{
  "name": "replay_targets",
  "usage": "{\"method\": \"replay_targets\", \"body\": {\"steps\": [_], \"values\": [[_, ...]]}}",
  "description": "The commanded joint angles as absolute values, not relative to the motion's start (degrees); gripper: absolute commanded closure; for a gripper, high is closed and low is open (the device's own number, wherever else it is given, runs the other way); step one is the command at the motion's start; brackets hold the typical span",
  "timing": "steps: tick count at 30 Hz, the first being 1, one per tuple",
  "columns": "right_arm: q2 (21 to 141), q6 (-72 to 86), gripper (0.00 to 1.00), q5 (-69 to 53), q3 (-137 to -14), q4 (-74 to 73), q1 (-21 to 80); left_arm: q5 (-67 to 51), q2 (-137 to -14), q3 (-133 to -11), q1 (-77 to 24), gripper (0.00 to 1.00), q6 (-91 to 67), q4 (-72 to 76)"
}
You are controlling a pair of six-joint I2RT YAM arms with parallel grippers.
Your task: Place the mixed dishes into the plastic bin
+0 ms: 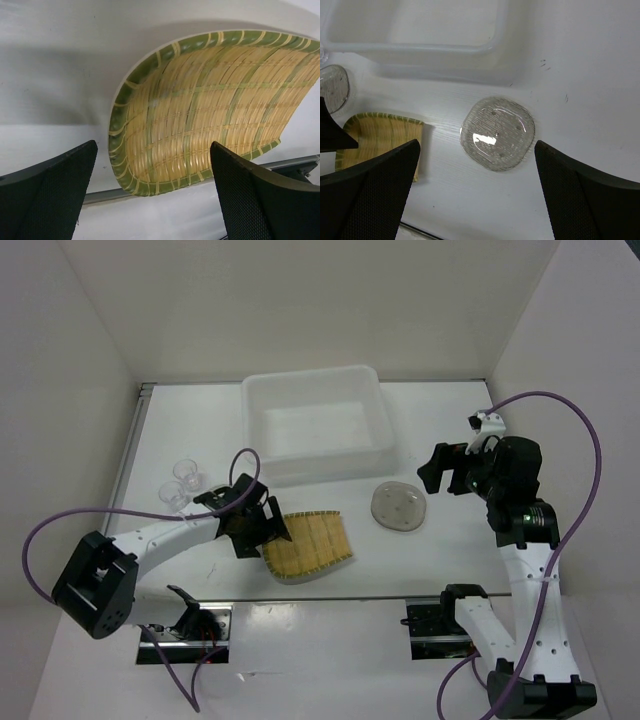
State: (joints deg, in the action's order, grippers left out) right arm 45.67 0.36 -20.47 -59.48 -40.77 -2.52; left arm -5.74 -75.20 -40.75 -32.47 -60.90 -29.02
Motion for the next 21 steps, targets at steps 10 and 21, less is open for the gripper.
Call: {"method": "replay_targets", "body": {"steps": [10,21], "values": [[44.9,0.1,0.00,-21.8,-60.1,-39.8,-2.8,-3.8,-78.6,-37.4,-32.9,0.00,-63.4,-18.0],[43.2,0.1,0.00,-20.7,-60.1,-39.8,-2.8,-6.2,-83.3,-34.1,-32.9,0.34,-62.0,-5.3]]}}
